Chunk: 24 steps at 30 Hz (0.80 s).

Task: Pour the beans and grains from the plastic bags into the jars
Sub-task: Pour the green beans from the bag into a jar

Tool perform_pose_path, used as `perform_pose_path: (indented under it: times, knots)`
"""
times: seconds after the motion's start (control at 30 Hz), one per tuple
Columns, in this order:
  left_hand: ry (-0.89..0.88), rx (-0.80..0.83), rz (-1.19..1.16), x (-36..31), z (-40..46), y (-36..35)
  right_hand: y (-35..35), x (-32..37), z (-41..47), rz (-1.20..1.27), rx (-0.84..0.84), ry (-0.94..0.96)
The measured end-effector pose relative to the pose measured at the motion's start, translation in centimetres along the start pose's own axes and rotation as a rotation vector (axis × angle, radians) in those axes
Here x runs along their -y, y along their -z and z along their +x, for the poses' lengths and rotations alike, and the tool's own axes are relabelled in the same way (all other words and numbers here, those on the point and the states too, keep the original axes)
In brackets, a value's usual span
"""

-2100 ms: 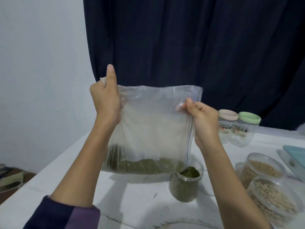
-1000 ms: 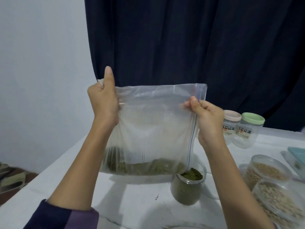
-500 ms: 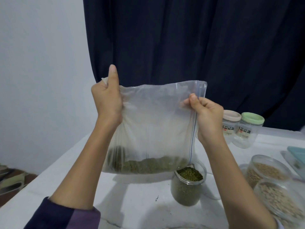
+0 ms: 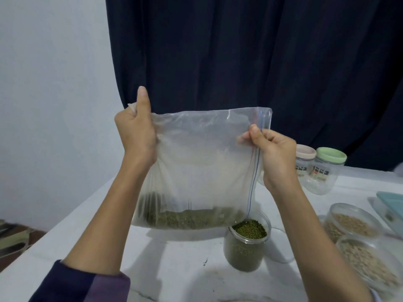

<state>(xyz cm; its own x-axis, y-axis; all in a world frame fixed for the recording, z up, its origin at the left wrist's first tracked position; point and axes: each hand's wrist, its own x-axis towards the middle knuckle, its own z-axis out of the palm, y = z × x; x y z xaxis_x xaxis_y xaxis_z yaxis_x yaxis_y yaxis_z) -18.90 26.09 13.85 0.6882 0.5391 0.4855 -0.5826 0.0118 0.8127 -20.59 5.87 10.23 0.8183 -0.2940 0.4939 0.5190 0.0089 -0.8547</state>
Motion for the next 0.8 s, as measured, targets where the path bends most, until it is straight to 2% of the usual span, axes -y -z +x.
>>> perform_pose_path:
  times: [0.07,0.17,0.3,0.4,0.5,0.6,0.73,0.8]
  knots:
    - [-0.006,-0.006,-0.004,-0.1,0.0,0.0,0.1,0.2,-0.2,0.0,0.037,-0.013]
    - [-0.019,0.007,-0.002,-0.3,-0.1,-0.3,0.1,0.1,-0.4,0.026,-0.038,-0.011]
    - [-0.017,0.014,-0.023,-0.6,0.0,-0.3,0.0,0.2,-0.8,0.026,0.029,-0.037]
    - [-0.016,0.015,-0.022,-0.8,0.2,-0.3,0.2,0.5,-0.7,0.034,-0.008,-0.019]
    - [-0.025,0.021,-0.033,-0.9,0.2,-0.1,0.2,1.0,-0.5,0.008,0.086,-0.047]
    - [-0.026,0.015,-0.028,-1.0,0.5,0.0,0.2,1.2,-0.4,0.013,0.029,-0.022]
    - [-0.03,0.024,-0.043,-1.0,0.6,0.2,-0.2,1.2,-0.6,-0.005,0.119,-0.037]
    - [-0.026,0.014,-0.015,-1.1,0.6,0.3,-0.1,1.1,-0.5,0.001,0.063,-0.032]
